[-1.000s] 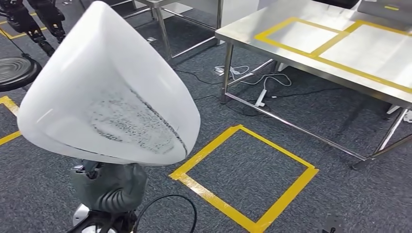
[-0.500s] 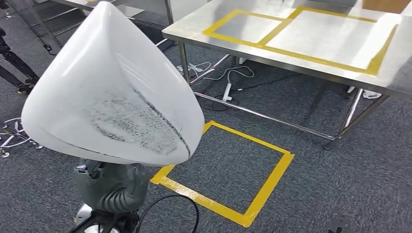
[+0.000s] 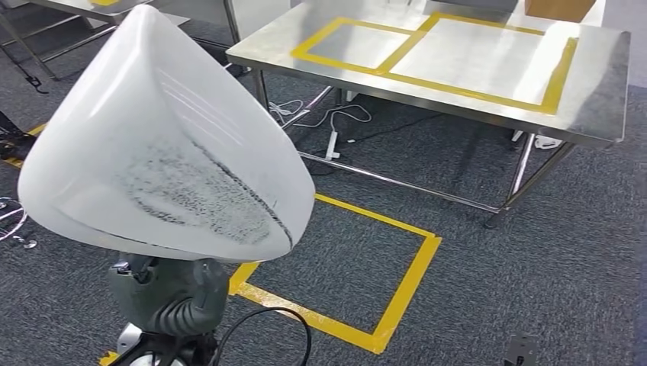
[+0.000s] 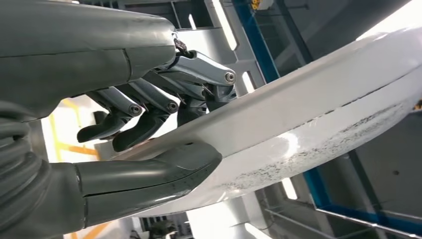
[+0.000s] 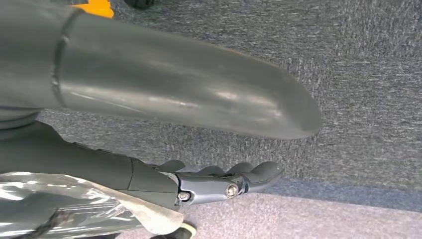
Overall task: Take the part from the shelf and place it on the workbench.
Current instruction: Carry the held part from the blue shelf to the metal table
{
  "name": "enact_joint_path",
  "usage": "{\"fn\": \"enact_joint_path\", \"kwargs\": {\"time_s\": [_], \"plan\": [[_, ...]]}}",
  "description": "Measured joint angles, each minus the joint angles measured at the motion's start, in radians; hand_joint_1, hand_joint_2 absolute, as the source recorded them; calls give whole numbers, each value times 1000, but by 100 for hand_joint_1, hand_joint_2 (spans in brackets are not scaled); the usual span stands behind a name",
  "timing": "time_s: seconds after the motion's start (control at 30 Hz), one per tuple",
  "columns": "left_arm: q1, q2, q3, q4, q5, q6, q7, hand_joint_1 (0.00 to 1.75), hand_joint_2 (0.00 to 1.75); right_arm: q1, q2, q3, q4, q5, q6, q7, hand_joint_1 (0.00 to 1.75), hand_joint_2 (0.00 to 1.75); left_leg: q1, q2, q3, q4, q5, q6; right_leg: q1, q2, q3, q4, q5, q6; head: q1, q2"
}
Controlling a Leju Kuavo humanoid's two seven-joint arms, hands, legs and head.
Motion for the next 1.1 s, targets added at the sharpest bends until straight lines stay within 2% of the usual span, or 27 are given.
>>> {"fn": "enact_joint_path", "kwargs": {"time_s": [0.07, 0.1, 0.13, 0.17, 0.23, 0.3, 0.33, 0.4, 0.47, 0.5, 0.57, 0.6, 0.63, 0.67, 0.7, 0.73, 0.77, 0.8, 0.83, 0.9, 0.97, 1.1], "plan": [[3, 0, 0, 0, 1, 0, 0, 175, 175, 0, 0, 2, 0, 2, 0, 0, 0, 0, 0, 7, -1, -1, 1, 3, -2, -15, -57, 126, -62, 10, 3, 0], [5, 0, 0, 0, 2, 0, 0, 175, 175, 0, 0, 4, 0, 2, 0, 0, 0, 0, 0, 11, -1, -1, 1, 2, -4, -18, -81, 180, -79, 14, 3, 0], [6, 0, 0, 0, 2, 0, 0, 175, 175, 1, -1, 4, 0, 2, 0, 0, 0, 0, 0, 14, -1, 0, 0, 2, -6, -19, -91, 203, -79, 18, 3, 0], [7, 0, 0, 0, 2, 0, 0, 175, 175, 2, -1, 5, 0, 2, 1, 0, 0, 0, 2, 15, -1, 0, 0, 1, -9, -21, -81, 187, -61, 22, 4, 0], [7, 0, 0, 0, 2, 1, 0, 175, 175, 2, -3, 5, 0, 3, 4, 0, 0, 0, 5, 17, 1, 3, -4, -6, -14, -29, -14, 61, -1, 28, 4, 0], [7, 0, 0, 0, 3, 4, -1, 175, 175, -1, -4, 7, 0, 4, 10, 1, 0, 0, 3, 17, -2, 12, -9, -19, -13, -34, 46, -47, 27, 22, 5, 0], [8, 0, 1, 0, 4, 5, -1, 175, 175, -1, -4, 8, 0, 4, 13, 2, 0, 0, 1, 18, -4, 15, -10, -25, -11, -34, 57, -65, 25, 15, 6, 0], [9, 0, 1, 0, 4, 9, -2, 175, 175, 0, -4, 9, 0, 4, 15, 4, 0, 0, 1, 18, -5, 17, -10, -34, -8, -31, 58, -64, 23, -3, 6, 0], [9, 0, 2, -1, 4, 13, -4, 175, 175, 1, -4, 9, 0, 4, 15, 6, 0, 0, 4, 17, -13, 42, -30, -44, -9, -29, 60, -66, 24, -18, 4, 0], [9, 0, 2, -1, 4, 15, -5, 175, 175, 0, -4, 9, 0, 4, 15, 6, 0, 0, 5, 16, -31, 83, -55, -48, -10, -28, 61, -67, 25, -25, 3, 0], [9, 2, 3, -1, 4, 16, -6, 175, 175, -1, -5, 9, 0, 4, 16, 5, 0, 0, 6, 14, -93, 217, -118, -51, -8, -27, 63, -67, 23, -34, 0, 0], [10, 2, 3, -1, 4, 16, -6, 175, 175, -1, -5, 9, 0, 4, 17, 4, 0, 0, 6, 14, -123, 277, -138, -51, -5, -26, 64, -67, 22, -35, 0, 0], [11, 3, 3, -1, 4, 17, -6, 175, 175, 0, -5, 9, 0, 5, 17, 4, 0, 0, 5, 13, -142, 310, -140, -49, -3, -25, 65, -67, 21, -37, 0, 0], [11, 3, 3, -1, 4, 17, -6, 175, 175, 0, -5, 9, 0, 5, 17, 3, 0, 0, 5, 13, -142, 305, -123, -46, -1, -22, 68, -67, 20, -38, 0, 0], [12, 4, 3, -1, 4, 17, -6, 175, 175, -1, -5, 10, 0, 5, 17, 3, 0, 0, 3, 13, -124, 260, -88, -39, 1, -19, 71, -67, 19, -38, 0, 0], [11, 4, 3, -1, 4, 17, -7, 175, 175, -1, -4, 10, 0, 6, 18, 3, 0, 0, 1, 11, -94, 191, -46, -31, 2, -17, 74, -67, 17, -38, 0, 0], [11, 4, 3, -2, 4, 18, -7, 175, 175, -2, -4, 10, 0, 7, 18, 3, 0, 0, -2, 9, -64, 124, -17, -22, 5, -14, 76, -67, 15, -36, 1, 0], [11, 4, 3, -2, 4, 18, -8, 175, 175, -2, -3, 11, 0, 8, 18, 3, 0, 0, -6, 8, -41, 70, 0, -14, 5, -13, 76, -66, 14, -33, 1, 0], [11, 4, 3, -2, 4, 18, -8, 175, 175, -1, -3, 11, 0, 8, 20, 3, 0, 0, -9, 6, -29, 40, 4, -9, 5, -12, 74, -66, 13, -29, 1, 0], [11, 4, 3, -2, 4, 19, -9, 175, 175, 0, -2, 11, 0, 9, 23, 2, 0, 0, -13, 5, -25, 24, -1, -7, 2, -13, 72, -68, 13, -17, 0, 0], [11, 2, 3, -3, 4, 19, -10, 175, 175, -1, -3, 12, 0, 9, 25, 2, 0, 0, -8, 6, -18, 10, 5, -5, 1, -14, 70, -67, 8, -9, 0, 0], [11, 1, 3, -3, 4, 19, -10, 175, 175, -2, -3, 12, 0, 9, 25, 2, 0, 0, -4, 8, -12, 1, 9, -4, 0, -14, 66, -62, 3, -7, 0, 0]]}}
